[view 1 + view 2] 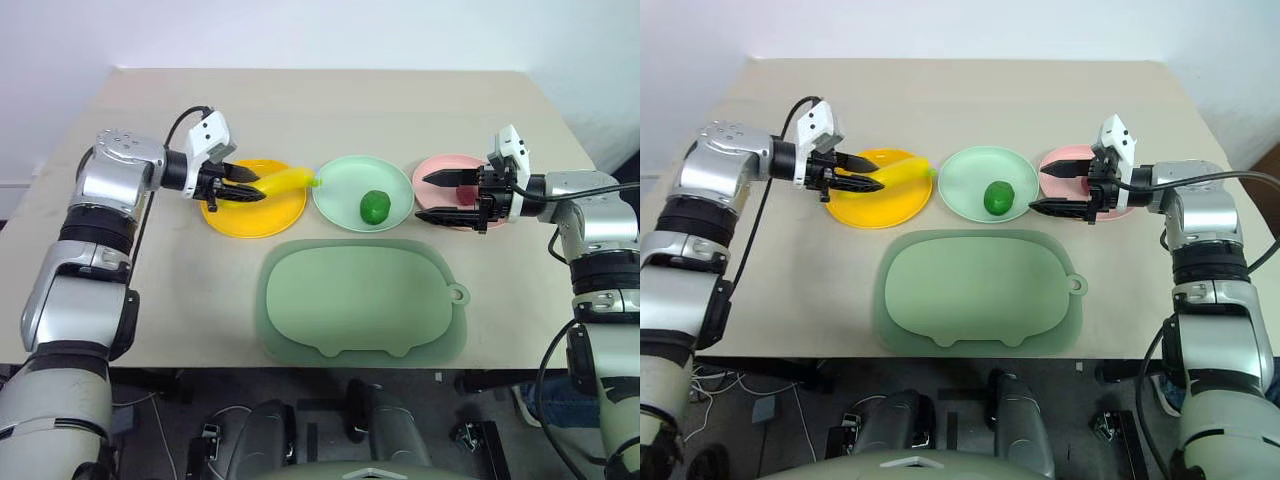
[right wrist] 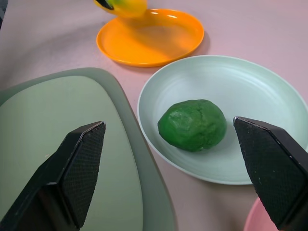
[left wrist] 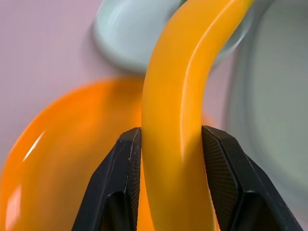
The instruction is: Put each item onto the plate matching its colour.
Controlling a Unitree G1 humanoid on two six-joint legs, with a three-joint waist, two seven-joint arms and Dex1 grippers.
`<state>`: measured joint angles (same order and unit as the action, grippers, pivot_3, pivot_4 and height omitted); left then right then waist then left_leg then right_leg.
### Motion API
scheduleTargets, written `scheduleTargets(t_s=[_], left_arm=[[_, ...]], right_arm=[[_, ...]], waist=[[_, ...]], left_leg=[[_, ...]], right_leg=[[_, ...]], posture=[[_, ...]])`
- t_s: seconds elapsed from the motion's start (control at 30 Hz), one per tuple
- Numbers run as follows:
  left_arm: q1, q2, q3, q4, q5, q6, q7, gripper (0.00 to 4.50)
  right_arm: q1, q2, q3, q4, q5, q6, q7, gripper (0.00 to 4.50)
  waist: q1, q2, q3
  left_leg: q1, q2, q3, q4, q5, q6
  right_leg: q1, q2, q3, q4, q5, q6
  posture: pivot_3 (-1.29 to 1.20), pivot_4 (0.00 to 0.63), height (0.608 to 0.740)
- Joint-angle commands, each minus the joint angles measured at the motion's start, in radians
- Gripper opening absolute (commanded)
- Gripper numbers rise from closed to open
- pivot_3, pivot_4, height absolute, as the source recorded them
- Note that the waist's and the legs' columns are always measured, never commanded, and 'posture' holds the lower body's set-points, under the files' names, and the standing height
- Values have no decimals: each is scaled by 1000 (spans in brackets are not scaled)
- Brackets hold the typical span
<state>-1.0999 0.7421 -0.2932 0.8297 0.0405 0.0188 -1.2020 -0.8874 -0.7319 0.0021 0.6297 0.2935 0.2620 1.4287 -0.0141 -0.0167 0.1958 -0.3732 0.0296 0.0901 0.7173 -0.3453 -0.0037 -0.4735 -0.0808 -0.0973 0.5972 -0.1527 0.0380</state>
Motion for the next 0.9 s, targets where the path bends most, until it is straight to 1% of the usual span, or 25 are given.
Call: scheduleTargets(t_s=[0.03,0.13,0.2,0.43,0.57,0.63,0.67,0.7,0.73,0.83,0.9], left_arm=[[0,11,-6,55,105,-93,143,1547],[14,-2,9,99,116,-119,150,1547],[15,-12,16,126,131,-161,194,1547],[-15,-45,39,208,130,-161,236,1547],[-58,-66,56,266,135,-139,289,2884],[-68,-64,52,276,151,-170,312,3533],[-70,-64,51,279,159,-189,322,3950],[-78,-68,55,288,157,-164,311,4296],[-83,-72,59,295,153,-143,301,4440],[-77,-75,72,266,129,-157,239,4440],[-74,-76,117,229,66,-142,158,4440]], right_arm=[[-36,-1,-21,1,2,-22,-1,4500],[-38,1,-20,2,2,-21,3,4500],[-42,1,-21,5,1,-19,3,4500],[-43,-3,-24,4,0,-23,2,4500],[-37,-5,-26,1,0,-26,1,4500],[-35,-6,-25,0,0,-26,1,4500],[-33,-6,-24,-2,-1,-28,3,4500],[-34,-5,-23,-1,-1,-24,0,4500],[-33,-4,-23,-1,-1,-21,-2,4500],[-28,-2,-23,-6,1,-19,-1,4500],[-29,1,-23,-7,2,-19,-3,4500]], waist=[[2,0,0],[5,0,0],[6,0,0],[3,0,0],[3,0,0],[2,0,0],[3,0,0],[3,0,0],[3,0,0],[3,0,0],[3,0,0]], left_leg=[[0,0,0,0,0,0],[-1,0,1,1,0,0],[-1,0,1,1,0,0],[-1,0,1,1,0,0],[-1,0,1,1,0,0],[-1,0,1,1,0,0],[-1,0,1,1,0,0],[-1,0,1,1,0,0],[-1,0,1,1,0,0],[0,0,2,1,0,0],[0,0,2,1,0,0]], right_leg=[[0,0,0,0,0,0],[0,-1,0,0,0,0],[0,-1,0,0,0,0],[0,-1,0,0,0,0],[0,-1,0,0,0,0],[0,-1,0,0,0,0],[0,-1,0,0,0,0],[0,-1,0,0,0,0],[0,-1,0,0,0,0],[0,-1,0,0,0,0],[0,-1,0,0,0,0]], posture=[[0,150,740],[0,150,740],[0,150,740],[0,150,740],[0,150,740],[0,150,740],[0,150,740],[0,150,740],[0,150,740],[0,150,740],[0,150,740]])
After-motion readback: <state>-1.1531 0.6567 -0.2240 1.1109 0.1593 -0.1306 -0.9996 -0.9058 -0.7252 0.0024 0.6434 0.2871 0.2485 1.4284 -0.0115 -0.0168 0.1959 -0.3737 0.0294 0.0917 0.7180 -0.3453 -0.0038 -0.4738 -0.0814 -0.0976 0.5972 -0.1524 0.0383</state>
